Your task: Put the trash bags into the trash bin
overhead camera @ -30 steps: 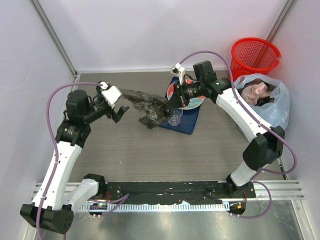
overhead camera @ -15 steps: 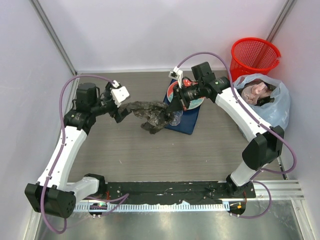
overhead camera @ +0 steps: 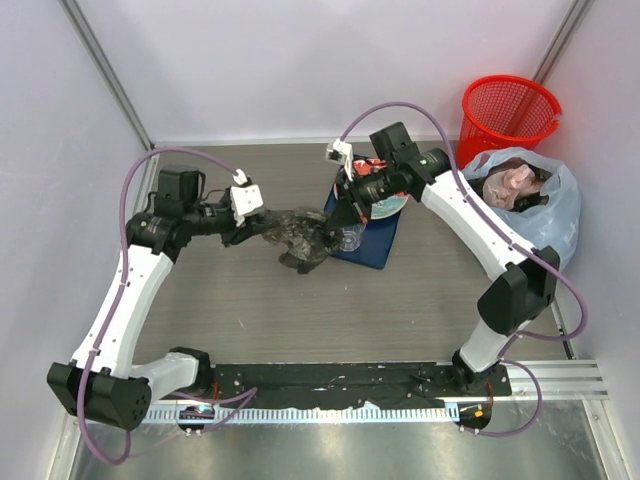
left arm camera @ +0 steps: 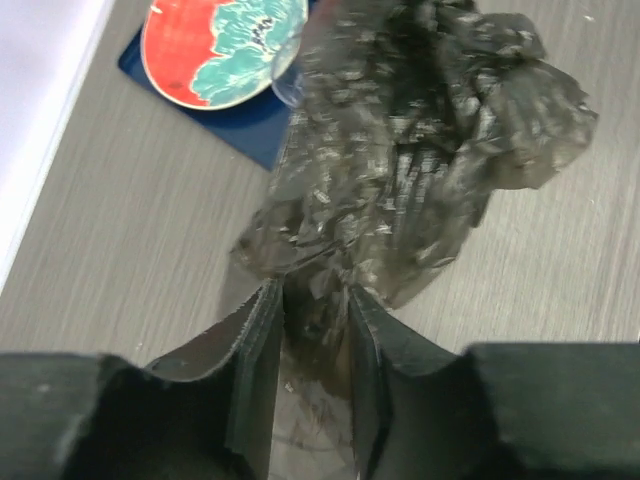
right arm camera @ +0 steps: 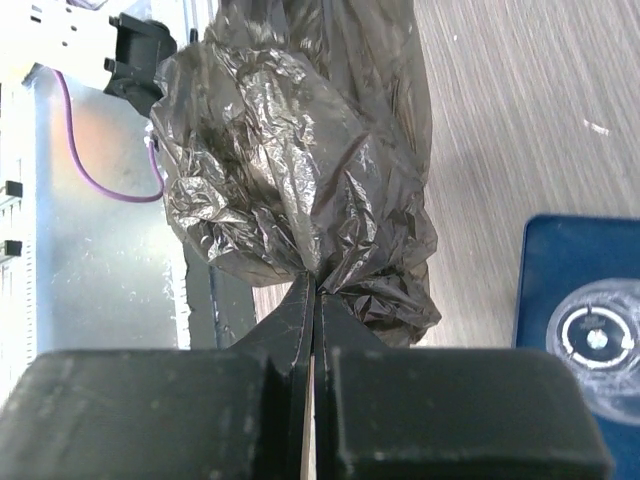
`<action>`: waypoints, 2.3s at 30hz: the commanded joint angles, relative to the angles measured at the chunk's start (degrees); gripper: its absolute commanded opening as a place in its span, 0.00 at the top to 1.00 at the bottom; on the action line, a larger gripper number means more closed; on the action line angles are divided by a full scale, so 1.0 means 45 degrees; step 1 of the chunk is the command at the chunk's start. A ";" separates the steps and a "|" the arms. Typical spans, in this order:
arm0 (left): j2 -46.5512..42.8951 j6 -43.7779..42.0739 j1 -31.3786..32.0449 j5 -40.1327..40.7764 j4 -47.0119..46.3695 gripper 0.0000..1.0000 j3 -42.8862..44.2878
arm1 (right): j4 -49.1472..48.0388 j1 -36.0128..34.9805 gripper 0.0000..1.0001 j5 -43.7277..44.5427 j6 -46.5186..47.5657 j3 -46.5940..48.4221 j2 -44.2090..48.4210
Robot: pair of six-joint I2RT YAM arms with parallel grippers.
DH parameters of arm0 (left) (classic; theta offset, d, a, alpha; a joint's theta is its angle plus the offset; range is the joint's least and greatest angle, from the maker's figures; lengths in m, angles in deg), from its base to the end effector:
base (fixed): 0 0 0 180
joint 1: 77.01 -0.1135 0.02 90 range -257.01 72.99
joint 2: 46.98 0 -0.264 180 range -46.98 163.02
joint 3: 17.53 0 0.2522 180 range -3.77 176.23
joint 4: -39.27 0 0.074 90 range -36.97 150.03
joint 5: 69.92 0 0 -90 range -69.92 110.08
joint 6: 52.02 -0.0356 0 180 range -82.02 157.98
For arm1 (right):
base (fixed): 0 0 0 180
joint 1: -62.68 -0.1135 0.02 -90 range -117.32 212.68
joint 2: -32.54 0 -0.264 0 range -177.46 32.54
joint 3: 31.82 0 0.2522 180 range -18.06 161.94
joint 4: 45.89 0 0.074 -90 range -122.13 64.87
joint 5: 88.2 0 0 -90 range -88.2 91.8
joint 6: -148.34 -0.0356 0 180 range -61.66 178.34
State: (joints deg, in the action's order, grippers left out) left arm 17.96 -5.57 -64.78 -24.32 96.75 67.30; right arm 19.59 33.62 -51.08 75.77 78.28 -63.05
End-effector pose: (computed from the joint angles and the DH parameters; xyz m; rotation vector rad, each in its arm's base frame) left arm 0.2138 -0.0718 0.3778 1.3048 1.5972 -0.5259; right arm 0.2922 0.1948 0.3653 -1.2757 1.9464 1.2161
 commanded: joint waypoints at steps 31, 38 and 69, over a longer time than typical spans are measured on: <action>-0.0136 1.9872 -0.3460 -0.2064 -0.8542 1.00 -0.0988 | -0.5084 -0.0767 0.20 0.1749 -0.0379 0.0920 -0.0848; 0.0040 2.0459 -0.3460 -0.3022 -0.8740 1.00 -0.0696 | -0.8909 -0.1101 0.12 0.2962 -0.0649 -0.0351 -0.0926; 0.1540 1.7854 -0.3967 -0.2115 -0.5823 1.00 0.1446 | -1.0909 -0.1434 0.99 0.1522 -0.3517 -0.2149 -0.0145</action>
State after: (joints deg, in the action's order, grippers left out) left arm 20.63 88.17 -81.00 -42.31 61.02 64.59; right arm -33.65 27.11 -41.13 62.68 66.15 -67.34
